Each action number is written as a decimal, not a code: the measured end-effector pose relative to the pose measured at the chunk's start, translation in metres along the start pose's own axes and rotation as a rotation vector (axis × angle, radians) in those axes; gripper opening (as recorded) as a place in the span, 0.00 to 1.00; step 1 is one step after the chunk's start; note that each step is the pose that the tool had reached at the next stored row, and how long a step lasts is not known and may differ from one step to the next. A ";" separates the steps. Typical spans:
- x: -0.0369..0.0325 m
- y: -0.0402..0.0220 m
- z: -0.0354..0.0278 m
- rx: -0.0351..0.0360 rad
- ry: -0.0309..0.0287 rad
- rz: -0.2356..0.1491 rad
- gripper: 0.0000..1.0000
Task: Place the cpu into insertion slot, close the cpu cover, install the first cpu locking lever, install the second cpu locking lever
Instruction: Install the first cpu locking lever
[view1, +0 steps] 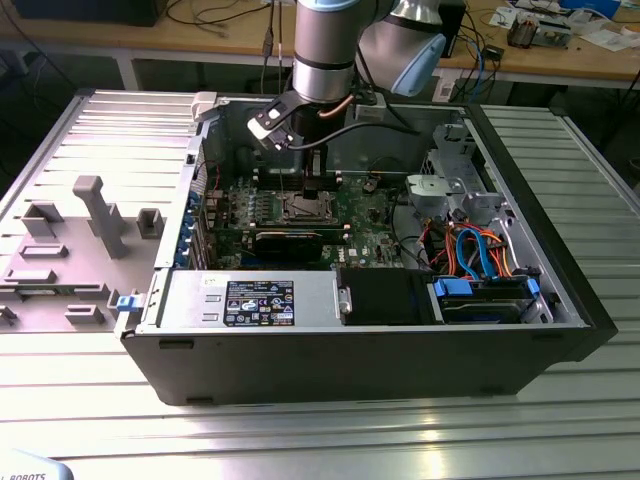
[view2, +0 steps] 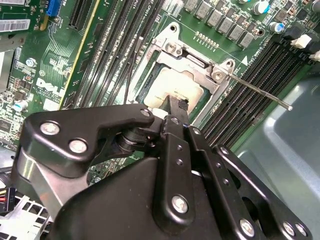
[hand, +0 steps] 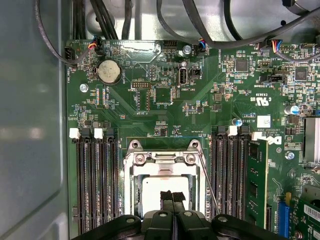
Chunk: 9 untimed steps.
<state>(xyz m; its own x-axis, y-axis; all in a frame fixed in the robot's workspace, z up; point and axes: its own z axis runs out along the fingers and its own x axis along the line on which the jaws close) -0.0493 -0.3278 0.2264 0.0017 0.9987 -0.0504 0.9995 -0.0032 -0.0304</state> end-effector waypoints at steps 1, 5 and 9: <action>0.0000 0.0000 -0.0001 0.0000 -0.0001 0.000 0.11; -0.0005 -0.0003 -0.0095 0.0001 -0.0002 0.000 0.11; -0.0015 -0.0009 -0.0301 0.0001 -0.0001 0.000 0.11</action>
<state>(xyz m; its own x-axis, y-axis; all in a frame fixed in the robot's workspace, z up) -0.0493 -0.3278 0.2566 0.0017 0.9987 -0.0505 0.9995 -0.0032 -0.0304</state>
